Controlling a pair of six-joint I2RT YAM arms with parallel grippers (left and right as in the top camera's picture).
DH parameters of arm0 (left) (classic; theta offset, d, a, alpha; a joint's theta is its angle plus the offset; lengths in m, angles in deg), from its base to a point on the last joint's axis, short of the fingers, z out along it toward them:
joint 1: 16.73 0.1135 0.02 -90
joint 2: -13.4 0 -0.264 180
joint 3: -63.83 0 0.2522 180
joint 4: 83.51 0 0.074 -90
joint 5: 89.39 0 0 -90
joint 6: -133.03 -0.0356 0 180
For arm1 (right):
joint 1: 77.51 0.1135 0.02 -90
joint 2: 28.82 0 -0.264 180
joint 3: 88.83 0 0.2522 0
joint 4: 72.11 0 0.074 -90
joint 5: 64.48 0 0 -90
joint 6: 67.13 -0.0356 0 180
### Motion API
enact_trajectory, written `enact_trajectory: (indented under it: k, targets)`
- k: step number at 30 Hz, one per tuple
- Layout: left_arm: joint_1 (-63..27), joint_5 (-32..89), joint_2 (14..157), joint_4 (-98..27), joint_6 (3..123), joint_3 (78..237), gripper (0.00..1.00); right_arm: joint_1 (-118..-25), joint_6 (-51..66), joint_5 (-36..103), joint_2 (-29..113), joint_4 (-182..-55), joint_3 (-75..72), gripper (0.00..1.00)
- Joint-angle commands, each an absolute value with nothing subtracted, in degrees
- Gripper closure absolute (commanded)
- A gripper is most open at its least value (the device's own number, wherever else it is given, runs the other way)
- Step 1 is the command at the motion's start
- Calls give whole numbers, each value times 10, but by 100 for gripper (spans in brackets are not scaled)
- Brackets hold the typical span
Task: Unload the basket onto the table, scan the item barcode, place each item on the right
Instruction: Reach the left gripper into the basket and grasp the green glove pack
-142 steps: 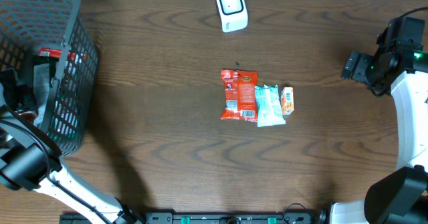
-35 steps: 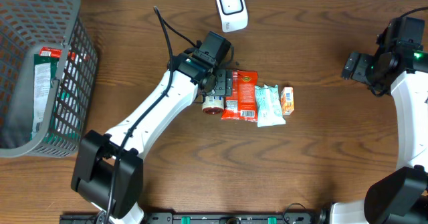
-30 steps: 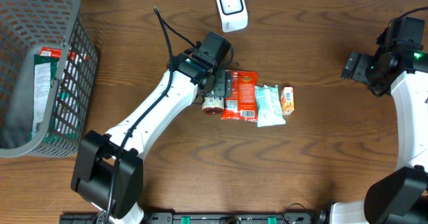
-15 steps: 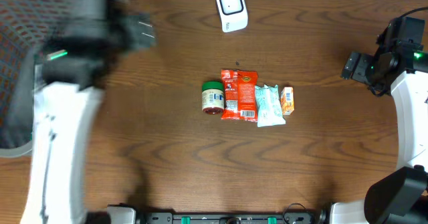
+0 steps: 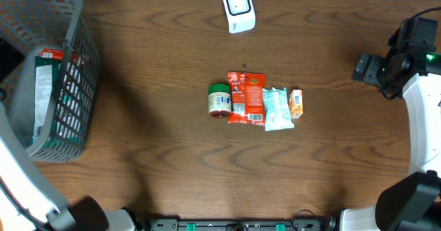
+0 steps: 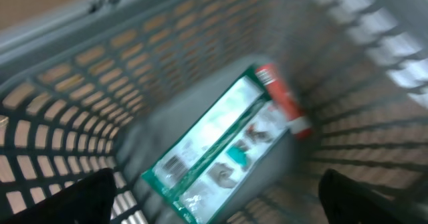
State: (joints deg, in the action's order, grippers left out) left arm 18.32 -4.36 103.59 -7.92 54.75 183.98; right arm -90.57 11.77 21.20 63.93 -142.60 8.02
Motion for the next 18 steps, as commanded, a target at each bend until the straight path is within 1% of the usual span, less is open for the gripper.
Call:
enact_trajectory:
  k: [1,7,18]
  targets:
    - [210,-20,1100,-57,499,1830,2,-906,118,209,638,-1426,85,1]
    - [224,0,1201,-42,428,1830,2,-906,118,209,638,-1426,85,1]
    - [225,3,1325,-47,400,1830,2,-906,118,209,638,-1426,85,1]
